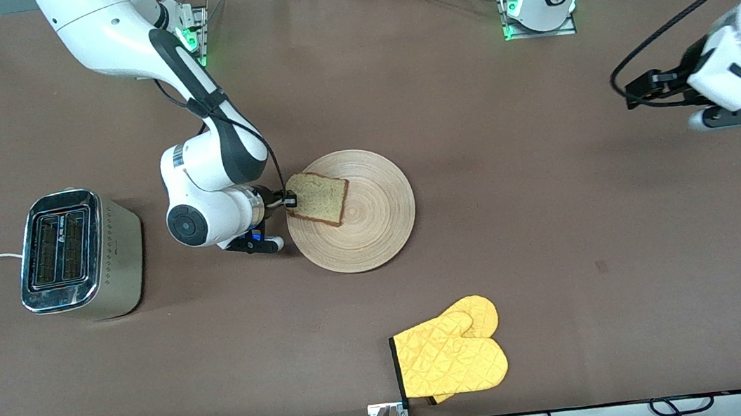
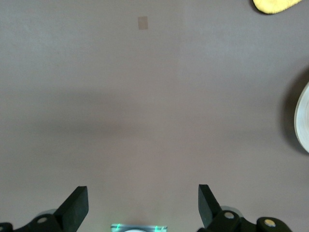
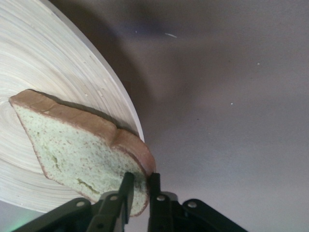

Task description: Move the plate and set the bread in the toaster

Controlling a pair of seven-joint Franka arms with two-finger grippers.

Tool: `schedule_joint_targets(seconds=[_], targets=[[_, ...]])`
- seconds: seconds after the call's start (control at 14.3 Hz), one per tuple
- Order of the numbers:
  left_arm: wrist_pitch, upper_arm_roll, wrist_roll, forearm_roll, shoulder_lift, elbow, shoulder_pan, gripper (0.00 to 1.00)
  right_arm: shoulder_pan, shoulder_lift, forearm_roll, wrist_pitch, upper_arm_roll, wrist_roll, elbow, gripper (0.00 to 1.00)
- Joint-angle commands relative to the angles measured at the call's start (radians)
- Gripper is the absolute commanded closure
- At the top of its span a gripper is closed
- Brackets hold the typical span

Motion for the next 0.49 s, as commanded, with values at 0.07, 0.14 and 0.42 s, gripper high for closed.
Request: schedule_joint_targets(seconds=[0.07, 0.14, 0.42], targets=[[0.079, -0.004, -0.029, 0.017, -0.078, -0.087, 0.016, 0.00, 0.006, 0.006, 0.016, 0.002, -0.002, 0.008, 0.009, 1.00], [0.084, -0.003, -0.028, 0.019, -0.077, -0.081, 0.014, 0.00, 0.006, 0.006, 0.015, -0.008, -0.002, 0.006, 0.021, 1.00], [0.062, 0.010, -0.037, 0.120, -0.037, 0.074, -0.033, 0.00, 0.032, -0.020, -0.010, -0.041, -0.008, 0.052, 0.077, 1.00]])
